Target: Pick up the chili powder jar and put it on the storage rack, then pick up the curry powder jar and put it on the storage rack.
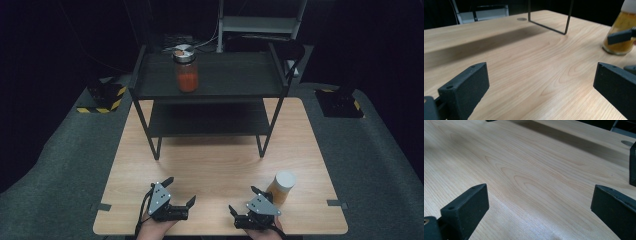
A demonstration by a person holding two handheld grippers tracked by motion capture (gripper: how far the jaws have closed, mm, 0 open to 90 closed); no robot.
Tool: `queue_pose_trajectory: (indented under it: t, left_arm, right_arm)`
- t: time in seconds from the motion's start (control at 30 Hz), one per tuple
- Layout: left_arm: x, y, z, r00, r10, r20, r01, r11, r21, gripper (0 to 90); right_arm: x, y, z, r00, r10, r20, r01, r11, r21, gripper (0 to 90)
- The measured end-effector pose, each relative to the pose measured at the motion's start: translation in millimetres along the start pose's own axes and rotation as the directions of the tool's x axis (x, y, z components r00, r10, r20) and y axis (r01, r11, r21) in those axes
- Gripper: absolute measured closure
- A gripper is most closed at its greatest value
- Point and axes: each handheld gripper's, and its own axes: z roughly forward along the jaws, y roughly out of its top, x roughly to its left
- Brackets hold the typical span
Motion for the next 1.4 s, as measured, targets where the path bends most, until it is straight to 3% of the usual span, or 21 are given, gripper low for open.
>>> queue_pose_trajectory:
  t: [0.13,0.27,0.63,1.1,1.4]
  left_arm:
    - [0.2,-1.4,-0.3,0.9998,0.019,-0.012,-0.018,0.9996,0.024,0.3]
    - [4.7,-4.1,1.4,1.0,-0.001,-0.006,0.001,0.9981,0.061,0.3]
    - [6.8,-4.6,2.9,0.9998,-0.005,-0.018,0.007,0.9928,0.12,0.3]
    - [-0.6,2.0,5.1,0.9973,0.073,-0.008,-0.071,0.9837,0.165,0.4]
    - [-3.1,1.8,5.6,0.9953,0.097,-0.004,-0.095,0.9821,0.163,0.5]
  right_arm:
    - [-0.3,0.6,0.0,1.0,0.006,0.001,-0.006,1.0,0.004,0.8]
    - [0.5,0.8,0.3,1.0,0.002,0.002,-0.002,1.0,0.005,0.7]
    - [4.2,1.5,0.7,0.9997,-0.019,0.013,0.019,0.9998,0.008,0.5]
    - [-0.8,1.8,0.9,0.9999,0.015,0.002,-0.015,0.9998,0.011,0.4]
    - [1.9,-0.7,-1.0,1.0,-0.003,0.008,0.003,1.0,-0.002,0.2]
